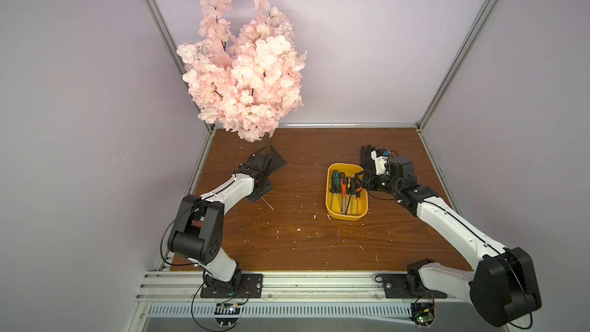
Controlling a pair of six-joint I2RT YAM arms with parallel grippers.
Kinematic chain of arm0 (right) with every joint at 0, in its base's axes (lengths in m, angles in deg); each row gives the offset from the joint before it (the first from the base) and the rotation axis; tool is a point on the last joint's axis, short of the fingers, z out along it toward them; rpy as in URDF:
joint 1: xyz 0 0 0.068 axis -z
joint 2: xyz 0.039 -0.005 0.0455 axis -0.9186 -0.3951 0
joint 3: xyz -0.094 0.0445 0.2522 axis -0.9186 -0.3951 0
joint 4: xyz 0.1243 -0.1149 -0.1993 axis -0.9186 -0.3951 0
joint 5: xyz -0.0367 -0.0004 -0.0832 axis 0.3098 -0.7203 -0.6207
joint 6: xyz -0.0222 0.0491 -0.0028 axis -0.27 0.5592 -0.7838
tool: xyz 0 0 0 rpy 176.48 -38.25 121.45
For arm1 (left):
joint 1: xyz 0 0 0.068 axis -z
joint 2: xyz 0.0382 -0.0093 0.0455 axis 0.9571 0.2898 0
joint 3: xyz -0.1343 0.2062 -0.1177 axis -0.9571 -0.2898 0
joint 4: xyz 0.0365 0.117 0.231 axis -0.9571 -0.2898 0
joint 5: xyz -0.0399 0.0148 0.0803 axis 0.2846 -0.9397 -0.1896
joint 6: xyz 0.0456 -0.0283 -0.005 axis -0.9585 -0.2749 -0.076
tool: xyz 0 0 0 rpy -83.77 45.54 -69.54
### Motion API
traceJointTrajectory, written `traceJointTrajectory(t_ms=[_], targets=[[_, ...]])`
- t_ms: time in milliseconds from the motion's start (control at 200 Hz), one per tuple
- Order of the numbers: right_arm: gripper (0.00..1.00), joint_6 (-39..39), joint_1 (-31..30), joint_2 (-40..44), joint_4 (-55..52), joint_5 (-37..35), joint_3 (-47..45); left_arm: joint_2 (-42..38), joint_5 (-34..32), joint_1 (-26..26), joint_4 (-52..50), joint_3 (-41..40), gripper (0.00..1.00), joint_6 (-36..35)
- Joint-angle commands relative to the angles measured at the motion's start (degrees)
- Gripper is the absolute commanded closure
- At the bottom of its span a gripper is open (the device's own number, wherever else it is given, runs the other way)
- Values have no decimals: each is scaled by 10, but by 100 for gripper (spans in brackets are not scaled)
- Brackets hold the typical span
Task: Put the screwdriver on the desktop into the storage box
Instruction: Pick up the screwdriver from the center of the board.
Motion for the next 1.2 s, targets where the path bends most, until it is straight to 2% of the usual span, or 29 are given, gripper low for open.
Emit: traceJointTrajectory(t_ms=[0, 240, 590, 931, 1091, 1196], targets=[[50, 3, 0, 19, 18, -6, -9, 18, -21, -12, -25, 18, 56, -7], [50, 6, 1, 32, 16, -19, -13, 54, -16, -16, -25, 23, 57, -10], [50, 11, 1, 39, 13, -30, -11, 76, -7, -18, -8, 15, 67, -19], [49, 20, 1, 44, 15, -28, -20, 71, 26, -19, 7, 2, 96, -35], [49, 27, 1, 46, 24, -20, -22, 33, 49, -9, 12, -6, 100, -49], [49, 30, 0, 42, 36, -2, -23, 12, 67, 22, 25, -6, 100, -69]])
